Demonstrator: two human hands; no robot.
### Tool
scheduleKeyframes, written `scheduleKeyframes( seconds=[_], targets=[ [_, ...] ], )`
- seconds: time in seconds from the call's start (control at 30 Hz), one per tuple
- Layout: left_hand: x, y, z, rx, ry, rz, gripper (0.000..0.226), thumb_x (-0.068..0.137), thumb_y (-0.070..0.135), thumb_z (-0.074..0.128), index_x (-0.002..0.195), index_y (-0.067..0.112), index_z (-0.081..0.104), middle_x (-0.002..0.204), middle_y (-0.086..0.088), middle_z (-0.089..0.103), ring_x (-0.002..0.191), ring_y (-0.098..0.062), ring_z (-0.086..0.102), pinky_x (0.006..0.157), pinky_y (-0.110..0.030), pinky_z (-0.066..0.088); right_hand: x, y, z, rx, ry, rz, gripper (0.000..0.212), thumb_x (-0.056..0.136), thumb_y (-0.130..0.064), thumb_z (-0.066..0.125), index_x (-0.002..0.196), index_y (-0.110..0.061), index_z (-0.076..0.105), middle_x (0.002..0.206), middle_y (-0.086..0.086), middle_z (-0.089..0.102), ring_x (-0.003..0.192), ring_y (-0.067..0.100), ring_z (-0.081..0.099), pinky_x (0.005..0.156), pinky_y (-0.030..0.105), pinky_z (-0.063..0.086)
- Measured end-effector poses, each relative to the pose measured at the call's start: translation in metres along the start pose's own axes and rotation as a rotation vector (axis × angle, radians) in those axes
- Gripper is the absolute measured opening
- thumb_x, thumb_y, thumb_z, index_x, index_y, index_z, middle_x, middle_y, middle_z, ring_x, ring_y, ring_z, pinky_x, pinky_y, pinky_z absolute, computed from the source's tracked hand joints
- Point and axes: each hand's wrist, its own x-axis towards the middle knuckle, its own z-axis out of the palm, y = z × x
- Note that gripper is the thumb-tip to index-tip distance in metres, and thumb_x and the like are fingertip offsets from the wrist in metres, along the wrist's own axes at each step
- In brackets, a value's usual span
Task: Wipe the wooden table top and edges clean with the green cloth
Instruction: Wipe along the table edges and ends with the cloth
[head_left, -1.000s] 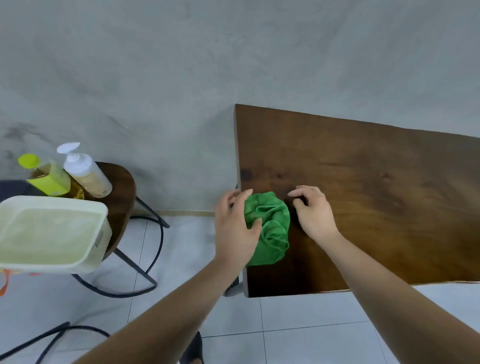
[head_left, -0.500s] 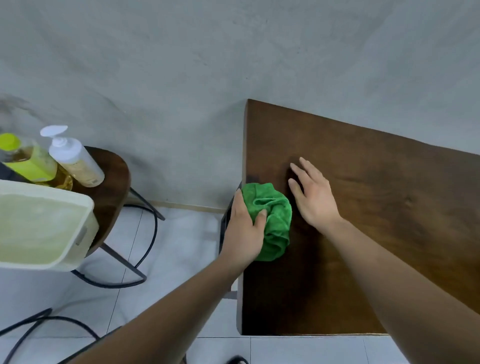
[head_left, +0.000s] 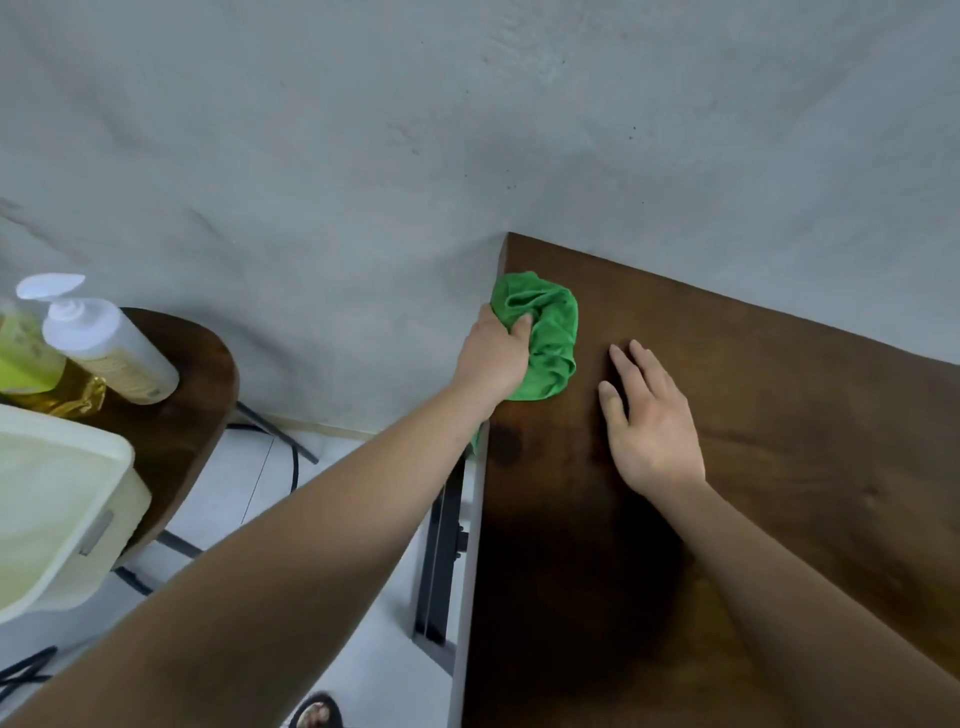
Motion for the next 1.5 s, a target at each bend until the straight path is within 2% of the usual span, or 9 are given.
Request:
scheduleKeyframes(
  seconds=[0.3,0.5,0.67,0.77,0.9,1.0,1.1,1.33,1.5],
  targets=[
    [0.09,0.044,0.0,0.004,-0.019,-0.111,0.061,0.114,0.056,0.043,0.148,0.007,0.054,0.138,-0.013,0.065,0.105,-0.027,0.06,0.086,-0.034,0.05,0.002,0.0,0.001,-0.013,0.005,-0.002,0.056,0.116,-0.049,0.037,0.169,-0.032,0.037,0.179,-0.006,0.025,0.166,0.017,0.018,0.134,0.043,0.02],
    [0.109,0.058,-0.001,0.023,-0.049,-0.125,0.064,0.117,0.052,0.036,0.154,0.002,0.052,0.147,-0.016,0.062,0.13,-0.033,0.062,0.101,-0.036,0.051,0.002,-0.002,0.0,-0.014,0.013,0.003,0.055,0.115,-0.049,0.037,0.168,-0.032,0.039,0.179,-0.007,0.027,0.165,0.017,0.02,0.134,0.044,0.022],
    [0.065,0.035,-0.001,0.05,-0.002,-0.082,0.06,0.116,0.054,0.038,0.15,0.005,0.049,0.14,-0.015,0.064,0.118,-0.032,0.064,0.092,-0.036,0.049,0.0,-0.005,-0.001,-0.01,0.018,0.006,0.054,0.116,-0.048,0.039,0.168,-0.032,0.039,0.178,-0.007,0.027,0.165,0.016,0.02,0.134,0.043,0.022],
    [0.017,0.009,-0.003,-0.022,-0.02,-0.041,0.055,0.116,0.051,0.041,0.155,0.012,0.047,0.141,-0.011,0.065,0.127,-0.031,0.065,0.096,-0.032,0.045,-0.001,-0.006,-0.002,-0.015,0.013,0.009,0.054,0.116,-0.049,0.037,0.168,-0.033,0.039,0.178,-0.007,0.027,0.165,0.016,0.02,0.133,0.044,0.022],
    [-0.06,-0.026,-0.005,-0.137,-0.04,0.021,0.042,0.114,0.041,0.051,0.153,0.023,0.049,0.131,0.006,0.067,0.12,-0.02,0.065,0.09,-0.015,0.046,-0.001,-0.008,-0.002,-0.014,0.017,0.0,0.054,0.116,-0.046,0.039,0.167,-0.03,0.041,0.178,-0.004,0.03,0.165,0.018,0.022,0.133,0.045,0.023],
    [-0.11,-0.047,-0.008,-0.213,-0.091,0.068,0.046,0.113,0.033,0.055,0.158,0.026,0.047,0.143,0.006,0.065,0.133,-0.014,0.063,0.115,-0.033,0.047,-0.001,-0.008,-0.001,-0.016,0.018,0.003,0.054,0.116,-0.044,0.04,0.167,-0.028,0.041,0.178,-0.002,0.03,0.165,0.02,0.023,0.132,0.046,0.024],
    [-0.123,-0.053,-0.009,-0.211,-0.1,0.075,0.05,0.113,0.034,0.056,0.161,0.031,0.044,0.147,0.009,0.063,0.137,-0.008,0.059,0.122,-0.038,0.044,0.0,-0.008,0.001,-0.025,0.021,0.004,0.054,0.116,-0.044,0.039,0.167,-0.027,0.041,0.178,-0.001,0.03,0.165,0.021,0.023,0.132,0.047,0.025],
    [-0.035,-0.022,-0.004,-0.15,-0.074,0.064,0.051,0.111,0.039,0.058,0.159,0.027,0.046,0.149,0.0,0.063,0.136,-0.022,0.062,0.119,-0.042,0.046,0.002,-0.007,0.002,-0.03,0.03,-0.005,0.054,0.116,-0.043,0.041,0.167,-0.027,0.04,0.178,-0.002,0.03,0.164,0.02,0.023,0.132,0.047,0.025],
    [0.038,0.008,-0.002,-0.152,-0.07,0.043,0.054,0.113,0.043,0.055,0.162,0.022,0.044,0.145,0.002,0.063,0.136,-0.023,0.061,0.103,-0.027,0.044,0.002,-0.009,-0.001,-0.043,0.024,-0.003,0.053,0.117,-0.047,0.038,0.168,-0.031,0.038,0.178,-0.006,0.028,0.164,0.017,0.022,0.133,0.044,0.023]
  ],
)
